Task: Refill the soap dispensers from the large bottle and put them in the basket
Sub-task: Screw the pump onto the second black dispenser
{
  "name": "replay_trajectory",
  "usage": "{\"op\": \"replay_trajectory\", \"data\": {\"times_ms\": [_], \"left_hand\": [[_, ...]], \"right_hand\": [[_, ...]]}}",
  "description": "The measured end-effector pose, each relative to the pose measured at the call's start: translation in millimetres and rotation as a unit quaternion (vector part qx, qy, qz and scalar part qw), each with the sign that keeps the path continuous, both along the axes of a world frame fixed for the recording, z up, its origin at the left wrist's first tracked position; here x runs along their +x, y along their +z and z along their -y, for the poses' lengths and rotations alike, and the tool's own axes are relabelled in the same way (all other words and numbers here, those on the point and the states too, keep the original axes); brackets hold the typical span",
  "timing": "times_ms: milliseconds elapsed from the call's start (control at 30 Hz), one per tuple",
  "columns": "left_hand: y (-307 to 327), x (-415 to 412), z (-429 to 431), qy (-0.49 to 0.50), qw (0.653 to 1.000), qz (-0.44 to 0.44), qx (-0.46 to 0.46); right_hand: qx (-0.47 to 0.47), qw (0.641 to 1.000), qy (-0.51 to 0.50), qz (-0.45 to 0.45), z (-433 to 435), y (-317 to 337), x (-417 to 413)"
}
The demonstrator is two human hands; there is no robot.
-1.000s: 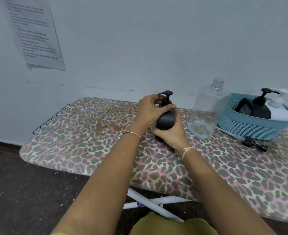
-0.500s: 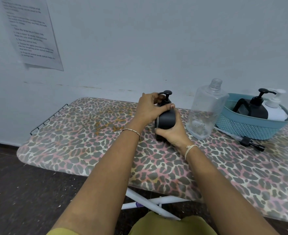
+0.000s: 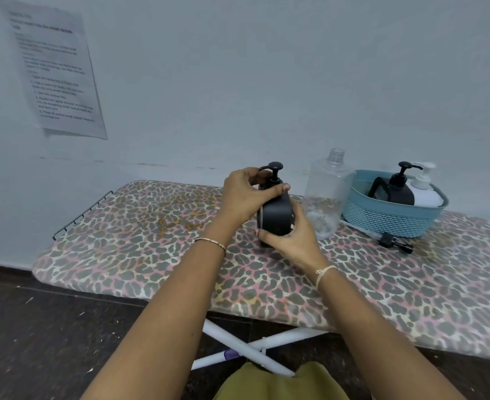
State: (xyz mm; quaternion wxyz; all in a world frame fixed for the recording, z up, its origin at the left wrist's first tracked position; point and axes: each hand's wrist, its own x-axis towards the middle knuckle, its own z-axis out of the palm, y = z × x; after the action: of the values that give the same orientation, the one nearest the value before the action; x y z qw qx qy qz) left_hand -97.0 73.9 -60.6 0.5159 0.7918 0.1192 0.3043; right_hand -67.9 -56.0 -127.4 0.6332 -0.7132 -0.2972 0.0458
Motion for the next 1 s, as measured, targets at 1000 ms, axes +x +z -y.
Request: {"op": "replay_trajectory", "data": {"times_ms": [1000], "left_hand": [[77.2,143.2,162.6,-0.065,0.996,0.064,0.005]], "right_hand": [[0.018,0.969,-0.215,0.117,136.0,51.7,125.9]]}}
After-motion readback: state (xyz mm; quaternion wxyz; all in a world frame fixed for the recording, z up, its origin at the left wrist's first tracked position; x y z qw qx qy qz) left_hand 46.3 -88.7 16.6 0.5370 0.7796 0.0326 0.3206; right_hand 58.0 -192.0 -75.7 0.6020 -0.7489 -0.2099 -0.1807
